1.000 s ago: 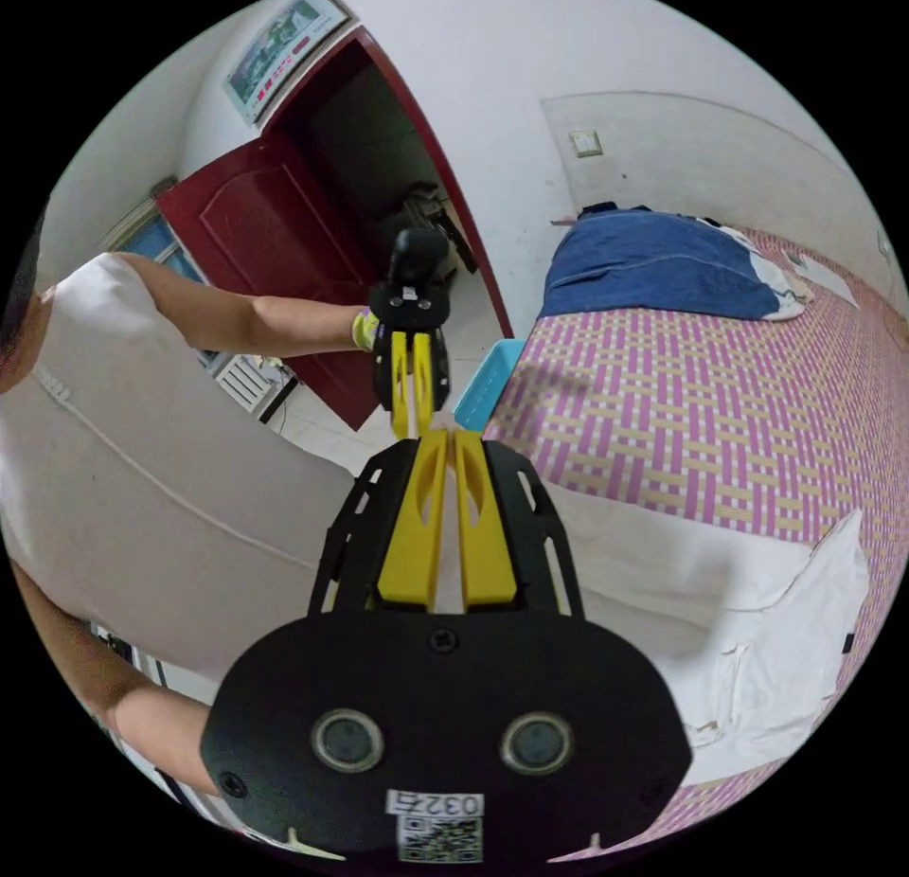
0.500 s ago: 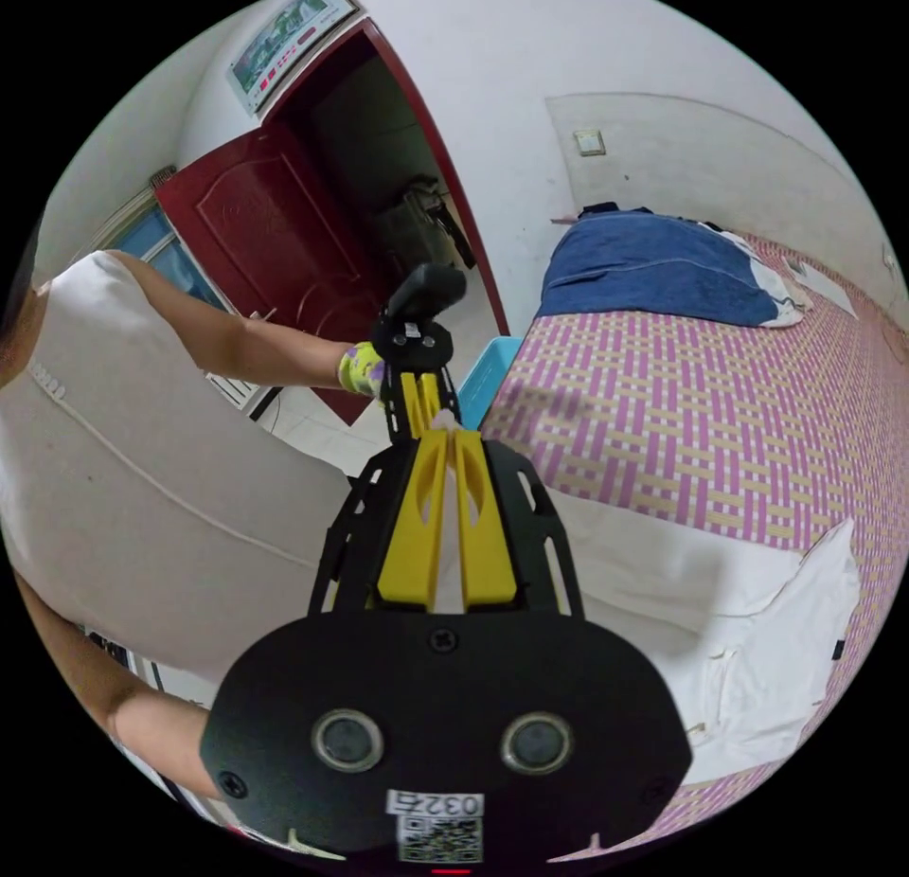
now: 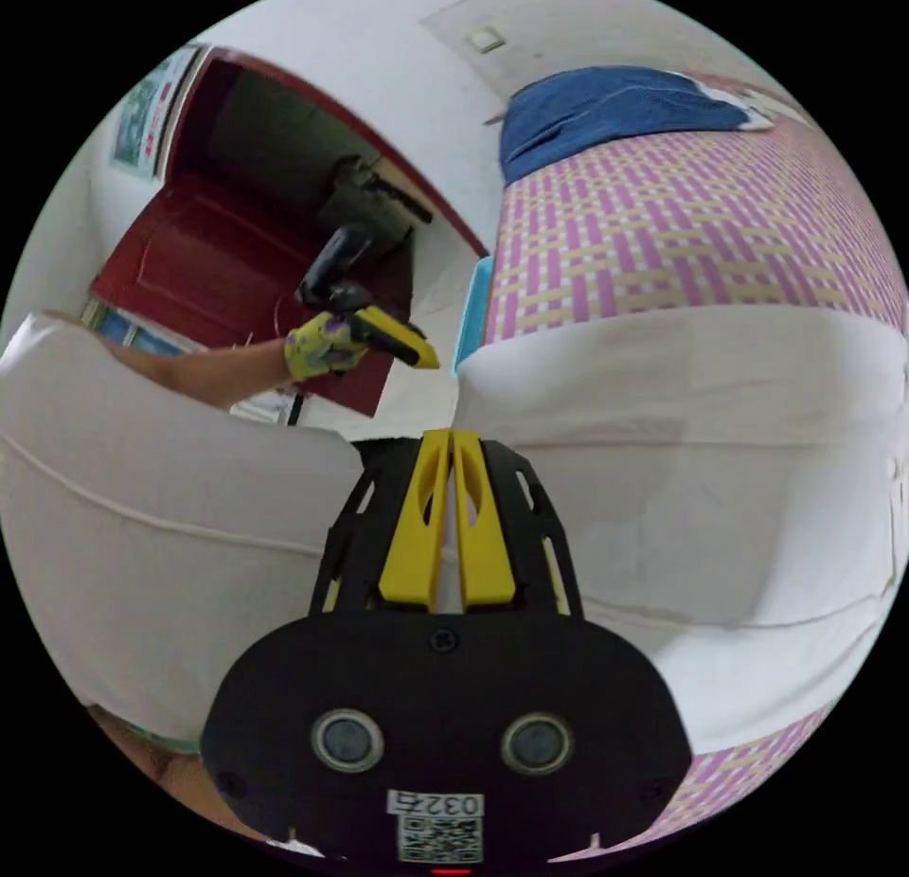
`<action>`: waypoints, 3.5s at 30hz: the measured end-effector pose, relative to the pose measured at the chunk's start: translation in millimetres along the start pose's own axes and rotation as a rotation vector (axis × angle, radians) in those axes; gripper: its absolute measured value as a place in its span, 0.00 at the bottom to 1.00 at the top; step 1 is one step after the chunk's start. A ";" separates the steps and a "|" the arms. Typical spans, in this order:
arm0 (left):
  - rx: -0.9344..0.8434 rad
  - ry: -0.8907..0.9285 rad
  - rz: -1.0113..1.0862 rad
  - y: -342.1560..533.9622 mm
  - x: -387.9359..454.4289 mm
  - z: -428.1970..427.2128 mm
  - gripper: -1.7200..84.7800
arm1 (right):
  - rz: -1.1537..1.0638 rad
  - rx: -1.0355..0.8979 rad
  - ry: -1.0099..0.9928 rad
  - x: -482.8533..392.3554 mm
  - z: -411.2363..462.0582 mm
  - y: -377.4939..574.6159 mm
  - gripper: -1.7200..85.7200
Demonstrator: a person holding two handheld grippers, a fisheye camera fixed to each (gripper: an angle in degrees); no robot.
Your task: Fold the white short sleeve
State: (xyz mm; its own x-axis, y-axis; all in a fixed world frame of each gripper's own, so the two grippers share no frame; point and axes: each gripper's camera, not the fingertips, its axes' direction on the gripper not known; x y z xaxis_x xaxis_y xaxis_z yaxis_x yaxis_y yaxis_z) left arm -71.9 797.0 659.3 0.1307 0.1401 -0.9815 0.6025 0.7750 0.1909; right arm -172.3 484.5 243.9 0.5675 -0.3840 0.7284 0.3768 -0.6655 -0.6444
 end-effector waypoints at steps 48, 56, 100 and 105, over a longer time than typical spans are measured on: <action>0.009 0.230 0.058 -611.1 33.6 281.9 0.05 | 1.146 0.771 0.229 431.3 -325.8 219.6 0.10; 0.074 0.287 0.019 -654.7 8.1 325.3 0.05 | 1.050 0.738 0.275 459.8 -342.9 200.5 0.09; 0.071 0.348 0.214 -768.7 52.4 390.2 0.01 | 1.002 0.585 0.244 377.8 -310.5 210.4 0.11; 0.070 0.357 0.233 -766.1 64.9 380.5 0.01 | 0.987 0.528 0.299 373.2 -296.5 189.9 0.11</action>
State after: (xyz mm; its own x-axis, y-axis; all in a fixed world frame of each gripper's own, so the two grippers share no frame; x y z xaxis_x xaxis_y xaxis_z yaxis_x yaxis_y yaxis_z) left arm -225.4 -22.1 455.8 -0.0031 0.5205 -0.8539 0.6427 0.6552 0.3970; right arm -106.1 25.0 462.5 0.6155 -0.7707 -0.1649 0.1654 0.3309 -0.9291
